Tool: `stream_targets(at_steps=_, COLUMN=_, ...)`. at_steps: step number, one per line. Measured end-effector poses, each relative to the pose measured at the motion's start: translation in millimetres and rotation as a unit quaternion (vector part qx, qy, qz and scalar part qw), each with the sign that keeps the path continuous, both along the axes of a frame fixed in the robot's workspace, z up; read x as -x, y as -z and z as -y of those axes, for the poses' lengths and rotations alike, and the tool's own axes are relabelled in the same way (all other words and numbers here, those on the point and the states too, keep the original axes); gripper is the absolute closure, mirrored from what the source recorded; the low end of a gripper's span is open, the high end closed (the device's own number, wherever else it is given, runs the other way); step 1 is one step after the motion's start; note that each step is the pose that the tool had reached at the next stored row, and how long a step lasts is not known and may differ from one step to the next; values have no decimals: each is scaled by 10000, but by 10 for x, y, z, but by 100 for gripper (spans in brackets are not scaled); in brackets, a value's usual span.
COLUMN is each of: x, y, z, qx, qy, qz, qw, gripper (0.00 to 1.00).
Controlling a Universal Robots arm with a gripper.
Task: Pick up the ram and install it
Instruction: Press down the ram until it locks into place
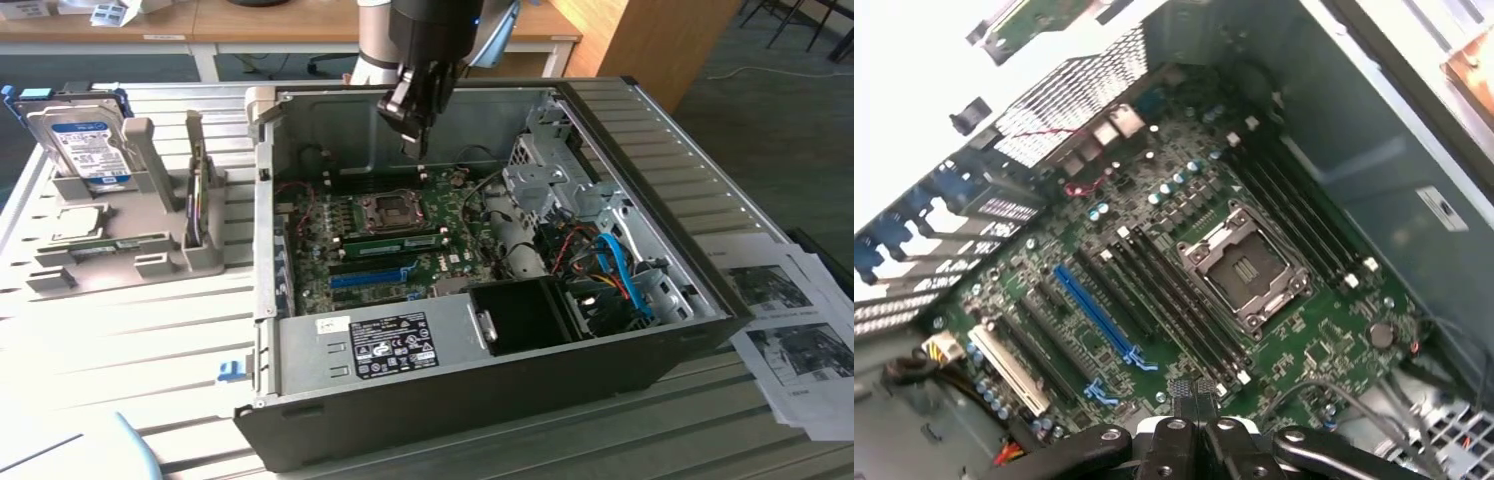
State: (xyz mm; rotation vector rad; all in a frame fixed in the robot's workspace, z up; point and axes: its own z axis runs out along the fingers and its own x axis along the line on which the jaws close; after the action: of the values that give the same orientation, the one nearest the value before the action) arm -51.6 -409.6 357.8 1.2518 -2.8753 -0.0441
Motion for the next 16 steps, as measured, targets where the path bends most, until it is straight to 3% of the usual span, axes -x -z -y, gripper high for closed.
stream_targets(at_steps=4, x=0, y=2, z=0, qx=0, qy=354, qz=0, qw=9994, gripper=91)
stream_targets(at_steps=8, x=0, y=3, z=0, qx=0, qy=700, qz=0, qw=9975, gripper=91)
stream_targets(at_steps=12, x=0, y=6, z=0, qx=0, qy=1052, qz=0, qw=9945, gripper=91)
stream_targets(at_steps=16, x=0, y=8, z=0, qx=0, qy=1401, qz=0, qw=9901, gripper=91)
